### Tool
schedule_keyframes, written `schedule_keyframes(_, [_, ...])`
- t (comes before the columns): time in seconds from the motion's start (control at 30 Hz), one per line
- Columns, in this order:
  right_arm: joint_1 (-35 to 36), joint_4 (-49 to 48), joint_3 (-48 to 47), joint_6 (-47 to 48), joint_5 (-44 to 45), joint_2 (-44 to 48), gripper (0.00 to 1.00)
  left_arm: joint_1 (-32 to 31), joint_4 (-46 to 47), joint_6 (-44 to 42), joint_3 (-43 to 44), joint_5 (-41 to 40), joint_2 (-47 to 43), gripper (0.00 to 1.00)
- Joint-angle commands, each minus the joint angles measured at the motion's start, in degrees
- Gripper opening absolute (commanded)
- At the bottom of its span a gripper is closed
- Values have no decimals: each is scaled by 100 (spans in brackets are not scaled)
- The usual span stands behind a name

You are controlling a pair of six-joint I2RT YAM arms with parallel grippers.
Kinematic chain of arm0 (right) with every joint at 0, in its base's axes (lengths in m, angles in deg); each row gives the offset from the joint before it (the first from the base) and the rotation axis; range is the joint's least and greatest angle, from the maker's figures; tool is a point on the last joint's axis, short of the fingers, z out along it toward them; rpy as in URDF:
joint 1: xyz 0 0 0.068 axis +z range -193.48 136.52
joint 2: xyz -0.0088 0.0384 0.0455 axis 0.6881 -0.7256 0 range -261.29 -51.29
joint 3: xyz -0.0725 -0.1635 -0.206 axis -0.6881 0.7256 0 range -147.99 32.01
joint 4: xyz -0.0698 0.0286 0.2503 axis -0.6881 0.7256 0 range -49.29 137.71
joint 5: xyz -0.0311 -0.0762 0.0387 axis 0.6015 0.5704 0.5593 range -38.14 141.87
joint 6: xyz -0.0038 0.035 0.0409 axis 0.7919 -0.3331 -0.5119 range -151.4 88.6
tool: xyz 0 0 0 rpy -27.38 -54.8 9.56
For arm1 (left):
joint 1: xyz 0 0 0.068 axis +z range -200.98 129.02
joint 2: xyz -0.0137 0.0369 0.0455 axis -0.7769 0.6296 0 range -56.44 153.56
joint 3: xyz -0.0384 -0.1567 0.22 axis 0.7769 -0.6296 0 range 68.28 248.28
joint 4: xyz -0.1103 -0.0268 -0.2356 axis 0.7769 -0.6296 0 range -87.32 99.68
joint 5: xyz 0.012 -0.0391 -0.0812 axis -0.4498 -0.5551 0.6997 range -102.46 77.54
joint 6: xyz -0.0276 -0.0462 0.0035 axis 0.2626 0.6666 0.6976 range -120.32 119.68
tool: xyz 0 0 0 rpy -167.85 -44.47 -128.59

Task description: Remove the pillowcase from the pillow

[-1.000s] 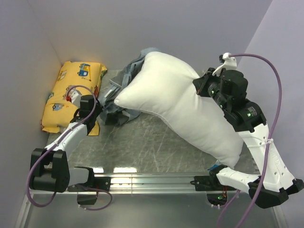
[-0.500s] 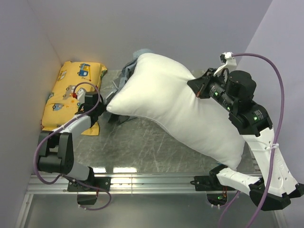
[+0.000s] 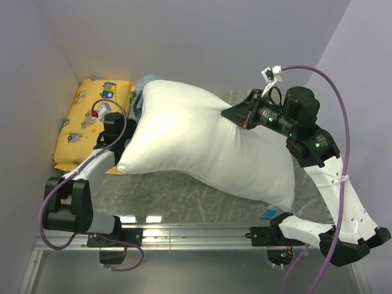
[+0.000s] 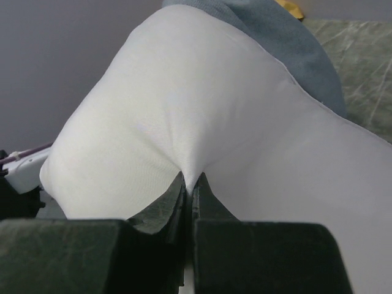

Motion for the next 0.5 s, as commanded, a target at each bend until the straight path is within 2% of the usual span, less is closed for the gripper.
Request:
schedule_keyframes(0.0, [-18, -1584, -284, -350, -839, 227, 0, -13, 289, -96, 264, 44, -96, 1])
schedule_keyframes(0.23, [-18, -1488, -372, -298, -1147, 394, 0, -4, 271, -51, 764, 157, 80, 1])
schedule_keyframes(0.27, [-18, -1453, -363, -237, -1165, 429, 0, 4, 262, -113, 818, 306, 89, 3])
schedule_keyframes(0.3, [-9, -1418, -363, -193, -1183, 446, 0, 13, 228, -122, 862, 394, 63, 10])
schedule_keyframes(0.33, [-18, -1374, -363, -149, -1174, 455, 0, 57, 184, -105, 871, 465, 11, 34])
schedule_keyframes(0.4, [-35, -1260, -337, -26, -1174, 473, 0, 83, 175, -87, 792, 484, -340, 59])
schedule_keyframes(0.43, [-44, -1260, -250, -8, -1209, 490, 0, 92, -121, -122, 827, 353, -481, 73])
schedule_keyframes(0.47, [-53, -1312, -197, 1, -1244, 525, 0, 101, -333, -200, 888, 212, -726, 77])
